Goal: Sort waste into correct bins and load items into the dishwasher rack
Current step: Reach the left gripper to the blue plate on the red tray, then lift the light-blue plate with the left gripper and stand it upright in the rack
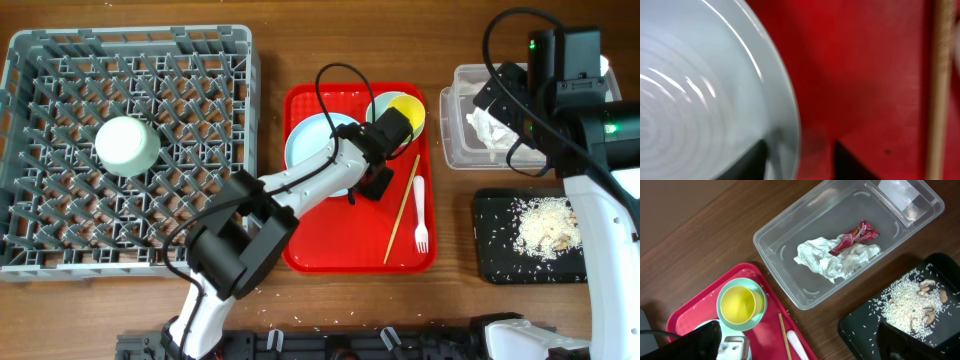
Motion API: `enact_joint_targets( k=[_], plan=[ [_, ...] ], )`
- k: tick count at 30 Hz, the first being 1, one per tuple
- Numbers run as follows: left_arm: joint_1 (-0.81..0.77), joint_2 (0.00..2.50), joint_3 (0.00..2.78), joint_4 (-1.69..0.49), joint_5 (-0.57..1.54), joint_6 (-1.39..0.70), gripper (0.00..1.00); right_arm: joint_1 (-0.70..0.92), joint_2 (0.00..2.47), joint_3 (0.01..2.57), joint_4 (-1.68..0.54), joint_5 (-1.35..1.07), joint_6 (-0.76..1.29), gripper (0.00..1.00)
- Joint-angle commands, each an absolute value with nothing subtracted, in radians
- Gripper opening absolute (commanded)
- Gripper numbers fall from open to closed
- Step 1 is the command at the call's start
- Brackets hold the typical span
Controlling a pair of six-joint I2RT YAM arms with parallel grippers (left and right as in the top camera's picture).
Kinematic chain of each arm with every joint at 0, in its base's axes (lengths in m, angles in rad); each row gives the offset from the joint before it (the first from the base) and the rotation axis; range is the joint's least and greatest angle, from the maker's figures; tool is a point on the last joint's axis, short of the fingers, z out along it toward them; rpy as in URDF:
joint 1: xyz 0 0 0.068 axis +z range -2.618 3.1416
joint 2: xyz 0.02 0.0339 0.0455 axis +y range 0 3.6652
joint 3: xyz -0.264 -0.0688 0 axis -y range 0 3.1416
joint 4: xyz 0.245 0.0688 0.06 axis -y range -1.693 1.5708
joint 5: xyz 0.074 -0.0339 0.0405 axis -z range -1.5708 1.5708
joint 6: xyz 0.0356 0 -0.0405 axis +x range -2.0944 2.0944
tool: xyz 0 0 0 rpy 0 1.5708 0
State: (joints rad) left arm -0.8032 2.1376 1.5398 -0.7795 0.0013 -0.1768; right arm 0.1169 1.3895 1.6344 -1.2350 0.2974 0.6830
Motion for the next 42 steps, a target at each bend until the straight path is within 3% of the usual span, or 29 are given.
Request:
enact_joint_targets(
  k=[1, 2, 9, 18, 24, 32, 37, 42],
  plan=[
    [-0.804, 2.171, 1.536, -0.771, -0.015, -0.164, 0.13, 0.113, 1.397, 1.643, -1.235, 0.320, 0.673, 1.00],
    [-0.804, 2.171, 1.536, -0.766, -0.018, -0.164, 0.04, 0.113, 1.397, 1.643, -1.235, 0.320, 0.673, 1.00],
    [-0.800, 2.080, 1.576, -0.870, -0.017, -0.191, 0.04, 0.113, 1.397, 1.643, -1.235, 0.320, 0.673, 1.00],
    [-0.662, 1.720, 1.644, -0.962, 0.088, -0.190, 0.04, 0.113, 1.397, 1.643, -1.235, 0.320, 0.673, 1.00],
    [-0.372, 1.582, 1.644, -0.837, 0.468, -0.186, 0.04, 0.113, 1.397, 1.643, -1.235, 0.320, 0.673, 1.00],
    [0.115, 1.748, 1.643, -0.677, 1.097, -0.194, 0.04, 0.113, 1.397, 1.643, -1.235, 0.320, 0.673, 1.00],
    [0.183, 1.887, 1.643, -0.630, 1.273, -0.195, 0.04, 0.113, 1.398, 1.643, -1.235, 0.320, 0.673, 1.00],
    [0.200, 1.916, 1.643, -0.623, 1.300, -0.194, 0.04, 0.113, 1.398, 1.643, -1.235, 0.320, 0.673, 1.00]
  ],
)
